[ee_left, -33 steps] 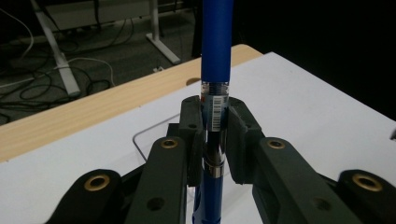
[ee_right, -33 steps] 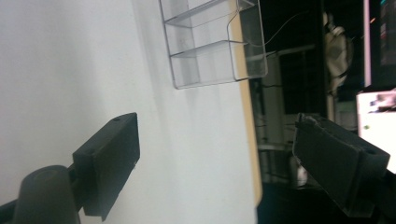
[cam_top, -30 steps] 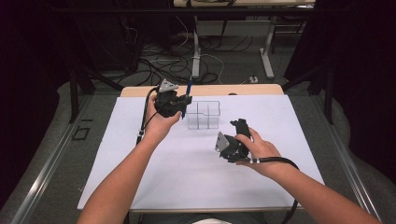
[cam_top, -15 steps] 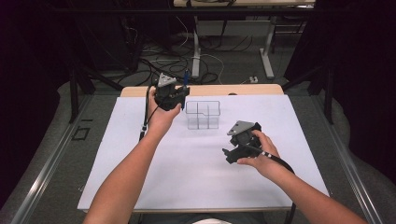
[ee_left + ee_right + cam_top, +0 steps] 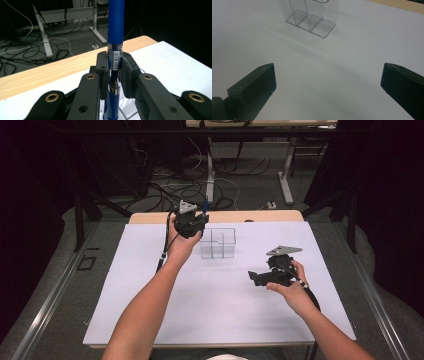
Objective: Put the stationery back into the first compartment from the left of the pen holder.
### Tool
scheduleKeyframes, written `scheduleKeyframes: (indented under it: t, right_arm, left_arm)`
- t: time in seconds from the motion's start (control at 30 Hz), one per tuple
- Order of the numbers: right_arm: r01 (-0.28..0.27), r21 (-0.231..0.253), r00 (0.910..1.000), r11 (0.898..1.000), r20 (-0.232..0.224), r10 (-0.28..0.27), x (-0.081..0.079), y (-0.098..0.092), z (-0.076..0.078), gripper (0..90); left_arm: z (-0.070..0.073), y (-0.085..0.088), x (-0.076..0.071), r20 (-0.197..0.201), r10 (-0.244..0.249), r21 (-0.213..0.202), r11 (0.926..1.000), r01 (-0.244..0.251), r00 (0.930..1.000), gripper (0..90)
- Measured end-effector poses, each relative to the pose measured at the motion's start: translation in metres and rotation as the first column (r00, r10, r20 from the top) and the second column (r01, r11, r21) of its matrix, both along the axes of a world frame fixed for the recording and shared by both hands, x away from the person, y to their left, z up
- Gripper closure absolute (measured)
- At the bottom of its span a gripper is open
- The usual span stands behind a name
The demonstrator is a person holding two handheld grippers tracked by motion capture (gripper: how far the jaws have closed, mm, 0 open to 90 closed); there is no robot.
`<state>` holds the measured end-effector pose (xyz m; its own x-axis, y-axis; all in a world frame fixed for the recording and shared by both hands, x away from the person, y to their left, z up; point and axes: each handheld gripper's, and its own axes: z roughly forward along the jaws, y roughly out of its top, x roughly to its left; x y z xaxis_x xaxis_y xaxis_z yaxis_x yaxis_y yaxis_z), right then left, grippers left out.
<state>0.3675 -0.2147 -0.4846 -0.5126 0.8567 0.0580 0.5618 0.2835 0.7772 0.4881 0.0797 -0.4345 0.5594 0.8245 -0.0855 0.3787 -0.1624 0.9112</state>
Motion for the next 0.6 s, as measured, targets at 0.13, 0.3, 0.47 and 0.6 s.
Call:
scheduleKeyframes:
  t: [0.13, 0.3, 0.47, 0.6]
  right_arm:
    - [0.022, 0.019, 0.9998, 1.0, -0.002, -0.022, -0.001, -0.006, -0.008, 0.0]
    - [0.027, 0.018, 0.9996, 0.999, -0.013, -0.026, -0.004, -0.009, -0.017, 0.0]
    - [0.022, 0.019, 0.9997, 1.0, -0.006, -0.022, -0.006, -0.009, -0.019, 0.0]
    - [0.017, 0.022, 0.9998, 1.0, -0.003, -0.017, -0.007, -0.008, -0.02, 0.0]
  left_arm:
    - [-0.006, -0.003, 0.005, -0.005, 0.011, 0.0, 0.9999, -0.011, 0.9999, 78.6]
    - [-0.015, -0.006, 0.011, -0.015, 0.016, 0.018, 0.9997, -0.016, 0.9997, 78.6]
    - [-0.022, -0.007, 0.015, -0.03, 0.021, 0.026, 0.9995, -0.02, 0.9993, 78.6]
    - [-0.028, -0.007, 0.016, -0.043, 0.028, 0.03, 0.9992, -0.026, 0.9987, 78.6]
